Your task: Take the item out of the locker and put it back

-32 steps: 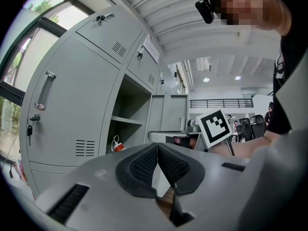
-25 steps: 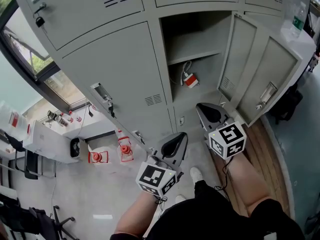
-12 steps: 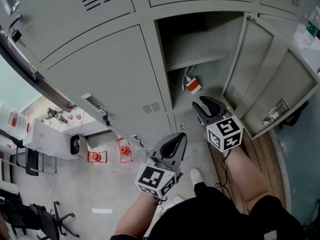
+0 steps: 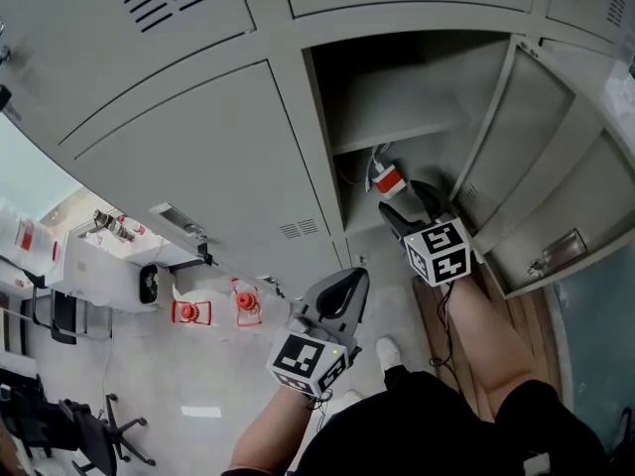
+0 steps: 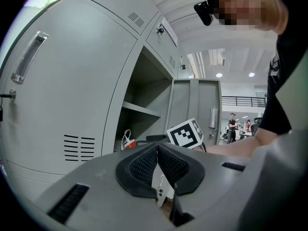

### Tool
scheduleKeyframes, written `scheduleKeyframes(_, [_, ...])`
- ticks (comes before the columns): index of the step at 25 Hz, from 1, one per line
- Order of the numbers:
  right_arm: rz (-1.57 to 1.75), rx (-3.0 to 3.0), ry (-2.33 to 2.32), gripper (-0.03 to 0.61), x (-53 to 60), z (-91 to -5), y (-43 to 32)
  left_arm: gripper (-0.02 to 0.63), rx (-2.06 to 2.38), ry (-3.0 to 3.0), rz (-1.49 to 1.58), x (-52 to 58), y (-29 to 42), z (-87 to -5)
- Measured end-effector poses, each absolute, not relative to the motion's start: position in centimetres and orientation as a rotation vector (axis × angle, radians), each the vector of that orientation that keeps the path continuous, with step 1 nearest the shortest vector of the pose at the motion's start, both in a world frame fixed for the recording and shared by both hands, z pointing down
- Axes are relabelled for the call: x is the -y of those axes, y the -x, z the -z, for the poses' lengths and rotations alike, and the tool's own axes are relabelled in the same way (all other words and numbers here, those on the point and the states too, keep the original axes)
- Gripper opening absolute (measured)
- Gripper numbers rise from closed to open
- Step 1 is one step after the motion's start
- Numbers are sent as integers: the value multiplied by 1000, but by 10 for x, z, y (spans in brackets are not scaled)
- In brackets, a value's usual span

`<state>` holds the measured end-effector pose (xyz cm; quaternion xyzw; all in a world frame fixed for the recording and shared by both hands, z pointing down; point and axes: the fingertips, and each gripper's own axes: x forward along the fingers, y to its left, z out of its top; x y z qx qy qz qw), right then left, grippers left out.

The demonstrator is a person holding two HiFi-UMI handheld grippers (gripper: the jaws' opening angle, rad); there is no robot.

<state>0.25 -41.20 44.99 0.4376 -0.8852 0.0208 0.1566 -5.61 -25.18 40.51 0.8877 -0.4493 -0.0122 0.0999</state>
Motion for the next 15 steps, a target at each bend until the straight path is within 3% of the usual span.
scheduleKeyframes(15, [-66,2385,-1139,383,464,-497,3,17,1353,-2570,27,269,61,-421])
